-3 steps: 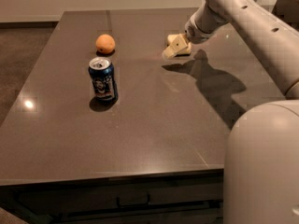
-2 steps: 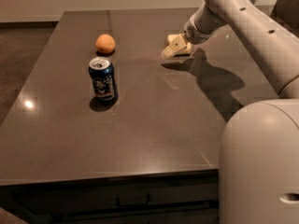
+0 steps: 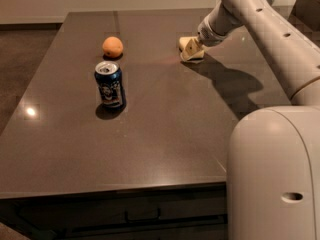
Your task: Move sponge near pepsi can
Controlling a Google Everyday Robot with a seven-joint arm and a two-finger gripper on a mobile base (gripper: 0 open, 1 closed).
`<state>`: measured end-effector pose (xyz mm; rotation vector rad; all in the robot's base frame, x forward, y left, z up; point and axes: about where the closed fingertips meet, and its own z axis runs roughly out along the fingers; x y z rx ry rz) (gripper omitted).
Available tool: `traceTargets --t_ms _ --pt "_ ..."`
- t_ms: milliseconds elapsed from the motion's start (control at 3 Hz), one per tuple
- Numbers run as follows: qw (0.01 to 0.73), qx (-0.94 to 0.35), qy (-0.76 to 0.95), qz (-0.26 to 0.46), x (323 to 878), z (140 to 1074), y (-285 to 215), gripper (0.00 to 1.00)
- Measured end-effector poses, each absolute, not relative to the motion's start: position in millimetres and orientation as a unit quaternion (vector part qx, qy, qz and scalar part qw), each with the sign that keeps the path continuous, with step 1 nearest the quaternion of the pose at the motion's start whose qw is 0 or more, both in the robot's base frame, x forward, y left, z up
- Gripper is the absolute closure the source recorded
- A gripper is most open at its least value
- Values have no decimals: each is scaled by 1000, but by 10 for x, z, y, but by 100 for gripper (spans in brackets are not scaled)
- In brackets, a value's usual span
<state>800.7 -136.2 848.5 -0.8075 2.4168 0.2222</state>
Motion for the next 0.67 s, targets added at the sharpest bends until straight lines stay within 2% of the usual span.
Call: traceTargets --t_ms 333,667 --pt "287 -314 901 89 7965 8535 -1384 68" --pt "292 -344 887 98 7816 8690 -1317 93"
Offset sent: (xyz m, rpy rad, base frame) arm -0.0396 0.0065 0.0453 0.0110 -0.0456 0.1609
